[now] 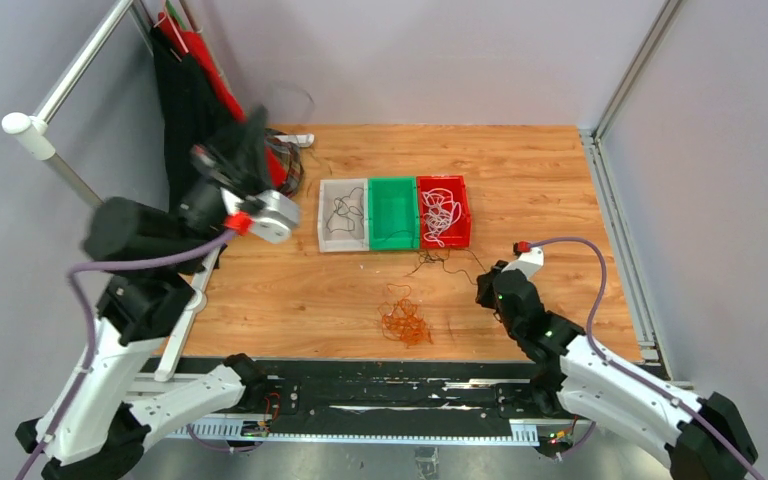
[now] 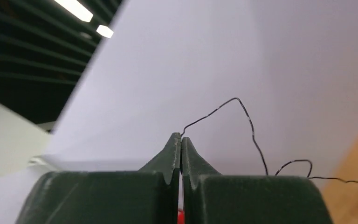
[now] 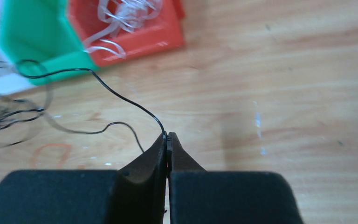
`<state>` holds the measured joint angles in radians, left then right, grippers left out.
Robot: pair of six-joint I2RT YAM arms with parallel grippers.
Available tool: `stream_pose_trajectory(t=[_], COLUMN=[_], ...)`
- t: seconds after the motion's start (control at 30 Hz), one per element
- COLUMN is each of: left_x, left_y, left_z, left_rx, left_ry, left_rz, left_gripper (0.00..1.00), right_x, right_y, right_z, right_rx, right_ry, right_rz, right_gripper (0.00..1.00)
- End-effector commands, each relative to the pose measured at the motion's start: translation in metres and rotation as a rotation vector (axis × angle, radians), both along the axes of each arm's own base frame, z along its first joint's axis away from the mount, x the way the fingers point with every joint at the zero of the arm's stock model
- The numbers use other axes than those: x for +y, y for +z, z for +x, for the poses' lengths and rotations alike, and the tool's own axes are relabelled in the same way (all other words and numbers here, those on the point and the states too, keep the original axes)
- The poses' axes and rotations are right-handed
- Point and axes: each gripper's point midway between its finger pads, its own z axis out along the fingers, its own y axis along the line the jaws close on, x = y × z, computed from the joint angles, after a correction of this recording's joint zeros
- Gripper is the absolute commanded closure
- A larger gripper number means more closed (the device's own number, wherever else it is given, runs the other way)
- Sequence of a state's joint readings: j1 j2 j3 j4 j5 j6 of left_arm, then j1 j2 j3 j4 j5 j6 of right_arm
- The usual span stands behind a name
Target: Untangle the cables
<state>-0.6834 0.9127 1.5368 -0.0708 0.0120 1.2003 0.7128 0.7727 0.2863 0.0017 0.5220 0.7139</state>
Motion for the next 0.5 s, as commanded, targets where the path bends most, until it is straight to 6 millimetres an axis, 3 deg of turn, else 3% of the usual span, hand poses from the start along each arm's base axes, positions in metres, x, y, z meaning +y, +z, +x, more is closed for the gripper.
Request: stream_pose_trajectory(t=[0.0,0.2,0.23,0.33,0.4,0.47], left_x=[-0.034,-0.027,-0.024,-0.015,-0.011,-0.014], left_y=[-0.17,-0.299,-0.32,-0.381,-0.409,-0.424], left_z=[0.032,0.03,0.027,0.016,0.009,0.0], left_rx=[0.463,0.747,0.804,0.983,1.084,1.172], left_ry=[-0.076,-0.026,-0.014,0.013,0.02,-0.006], left_rz=[0.167,0.367,0.396,0.483,0.497,0.487], left_gripper=[1.0,0.95,0.89,0.53,0.43,0.29], right_x=[0.03,0.052,0.057,0.07,0.079,0.087], right_y=[0.048,0.085,0.091,0.109,0.123,0.139], right_z=[0.003,-0.008,-0.01,-0.015,-0.017,-0.019], right_rx=[-0.164,-0.253,-0.258,-0.281,-0.299,-0.318], right_ry=[0.202,0.378,0.406,0.483,0.53,0.576], right_rz=[0.078,0.109,0.115,0.144,0.165,0.182], right_gripper=[1.0,1.0,0.99,0.99,0.99,0.99])
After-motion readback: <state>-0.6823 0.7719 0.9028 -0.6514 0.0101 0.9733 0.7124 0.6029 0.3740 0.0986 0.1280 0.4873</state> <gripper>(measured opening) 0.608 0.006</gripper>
